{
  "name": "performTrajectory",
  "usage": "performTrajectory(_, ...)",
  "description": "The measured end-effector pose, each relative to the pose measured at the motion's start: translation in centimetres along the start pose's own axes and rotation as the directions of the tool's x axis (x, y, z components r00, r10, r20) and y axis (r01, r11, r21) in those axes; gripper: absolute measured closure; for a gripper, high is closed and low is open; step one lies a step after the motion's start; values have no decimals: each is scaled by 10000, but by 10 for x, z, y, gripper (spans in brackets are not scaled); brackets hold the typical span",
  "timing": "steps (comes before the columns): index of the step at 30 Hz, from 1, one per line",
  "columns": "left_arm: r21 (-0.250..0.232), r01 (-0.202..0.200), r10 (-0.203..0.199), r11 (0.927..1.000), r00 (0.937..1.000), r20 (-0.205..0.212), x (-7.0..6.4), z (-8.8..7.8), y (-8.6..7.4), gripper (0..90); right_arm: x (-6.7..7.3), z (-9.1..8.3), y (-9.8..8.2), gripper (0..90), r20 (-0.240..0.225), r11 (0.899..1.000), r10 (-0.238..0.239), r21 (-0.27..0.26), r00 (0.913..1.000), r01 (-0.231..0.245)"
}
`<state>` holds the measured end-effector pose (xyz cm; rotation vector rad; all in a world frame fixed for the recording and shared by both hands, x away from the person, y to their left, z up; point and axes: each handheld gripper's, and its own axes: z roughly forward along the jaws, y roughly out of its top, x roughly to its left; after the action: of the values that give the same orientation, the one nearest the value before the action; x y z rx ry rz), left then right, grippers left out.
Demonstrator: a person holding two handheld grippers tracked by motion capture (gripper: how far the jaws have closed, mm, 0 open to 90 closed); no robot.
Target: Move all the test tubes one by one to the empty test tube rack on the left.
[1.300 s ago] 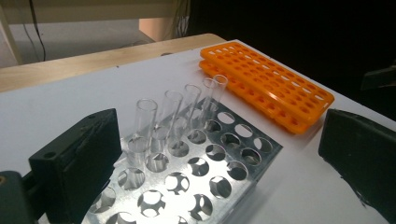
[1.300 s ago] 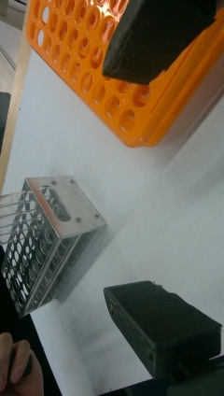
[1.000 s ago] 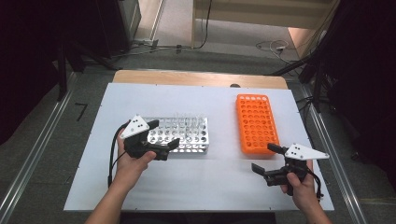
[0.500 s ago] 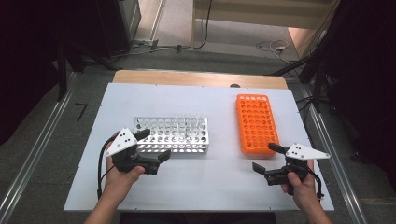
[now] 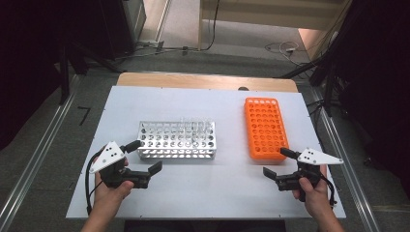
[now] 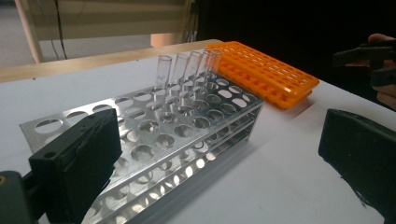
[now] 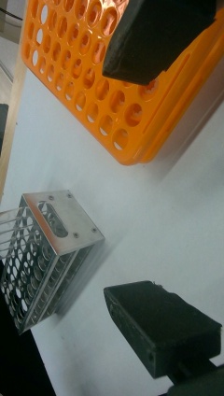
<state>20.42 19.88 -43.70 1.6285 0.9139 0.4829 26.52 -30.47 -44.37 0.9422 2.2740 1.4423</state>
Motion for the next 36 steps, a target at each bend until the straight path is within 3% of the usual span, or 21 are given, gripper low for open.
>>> performTrajectory(4, 2, -38, 38, 10000, 9996, -281, 3, -6, -5, 0, -2, -2, -1, 0, 63, 10000, 17, -22, 10000, -17)
performTrajectory(20, -232, 329, -345, 9992, 9969, -706, 21, -21, -16, 0, -18, -4, -8, 0, 422, 9989, 464, -71, 9980, -461)
performTrajectory(28, -353, 538, -564, 9979, 9954, -778, 32, -28, -20, 0, -22, -2, -12, 0, 526, 9982, 599, -32, 9968, -599)
performTrajectory(36, -244, 592, -608, 9979, 9957, -693, 35, -24, -24, 0, -26, -1, -17, 0, 615, 9982, 601, -2, 9963, -602)
